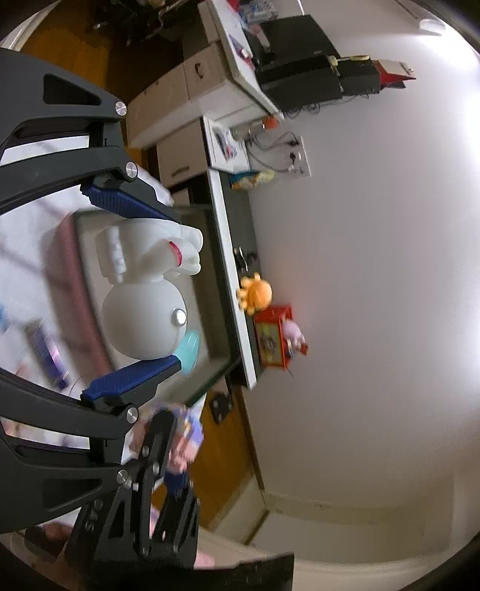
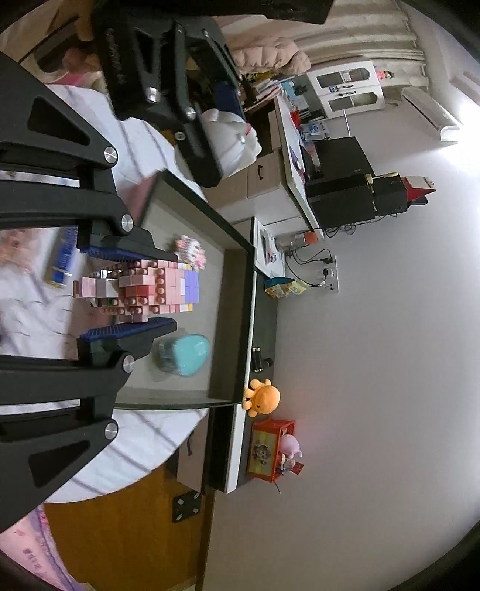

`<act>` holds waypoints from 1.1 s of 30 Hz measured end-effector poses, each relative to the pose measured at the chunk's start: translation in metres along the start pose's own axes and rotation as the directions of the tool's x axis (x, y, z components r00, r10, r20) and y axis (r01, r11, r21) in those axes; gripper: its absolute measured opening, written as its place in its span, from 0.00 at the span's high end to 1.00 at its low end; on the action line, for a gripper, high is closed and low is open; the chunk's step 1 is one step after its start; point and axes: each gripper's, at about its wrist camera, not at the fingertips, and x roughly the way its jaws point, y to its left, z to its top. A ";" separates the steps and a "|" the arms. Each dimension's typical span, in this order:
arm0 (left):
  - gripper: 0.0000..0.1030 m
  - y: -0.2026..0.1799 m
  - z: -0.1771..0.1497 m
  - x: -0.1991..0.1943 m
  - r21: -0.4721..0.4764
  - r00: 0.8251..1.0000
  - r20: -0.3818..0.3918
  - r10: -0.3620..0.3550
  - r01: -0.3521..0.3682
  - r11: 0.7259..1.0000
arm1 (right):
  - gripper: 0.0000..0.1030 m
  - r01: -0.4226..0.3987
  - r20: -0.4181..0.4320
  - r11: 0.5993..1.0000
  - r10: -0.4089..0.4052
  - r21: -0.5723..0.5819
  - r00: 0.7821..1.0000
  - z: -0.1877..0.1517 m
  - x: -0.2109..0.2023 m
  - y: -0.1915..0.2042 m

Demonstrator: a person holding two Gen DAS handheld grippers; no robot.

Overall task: Organize rigid objects
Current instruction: 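Lower both held figures into the pink tray and open both tools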

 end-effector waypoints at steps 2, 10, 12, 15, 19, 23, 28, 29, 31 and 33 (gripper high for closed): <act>0.31 0.009 0.014 0.023 0.020 0.999 -0.017 0.036 -0.035 0.999 | 0.72 0.014 -0.015 1.000 -0.014 -0.005 1.000 0.016 0.018 -0.002; 0.31 0.044 0.045 0.126 -0.007 0.985 -0.164 0.047 -0.049 0.999 | 0.72 0.021 -0.168 1.000 -0.018 0.013 0.986 0.061 0.125 -0.017; 0.31 0.057 0.042 0.155 -0.046 0.974 -0.225 0.038 -0.050 0.998 | 0.72 0.020 -0.211 0.999 -0.012 0.038 0.977 0.064 0.150 -0.024; 0.31 0.065 0.032 0.189 -0.037 0.955 -0.293 0.041 -0.054 0.998 | 0.72 0.027 -0.270 0.998 -0.012 0.052 0.963 0.064 0.182 -0.032; 0.30 0.070 0.020 0.214 -0.008 0.941 -0.333 0.063 -0.069 0.998 | 0.72 0.045 -0.321 0.997 -0.025 0.055 0.947 0.058 0.212 -0.036; 0.31 0.066 0.017 0.224 0.006 0.937 -0.340 0.076 -0.079 0.997 | 0.72 0.068 -0.355 0.996 -0.043 0.058 0.934 0.057 0.222 -0.042; 0.28 0.063 0.018 0.226 0.010 0.937 -0.342 0.064 -0.065 0.998 | 0.72 0.086 -0.375 0.994 -0.053 0.070 0.925 0.060 0.223 -0.046; 0.25 0.063 0.017 0.225 0.016 0.936 -0.344 0.071 -0.070 0.997 | 0.72 0.084 -0.384 0.994 -0.050 0.073 0.922 0.060 0.226 -0.046; 0.22 0.063 0.016 0.224 0.027 0.932 -0.352 0.089 -0.085 0.996 | 0.72 0.084 -0.399 0.993 -0.045 0.080 0.916 0.057 0.228 -0.047; 0.22 0.064 0.016 0.219 0.011 0.933 -0.352 0.076 -0.077 0.997 | 0.72 0.077 -0.393 0.993 -0.037 0.088 0.919 0.056 0.224 -0.045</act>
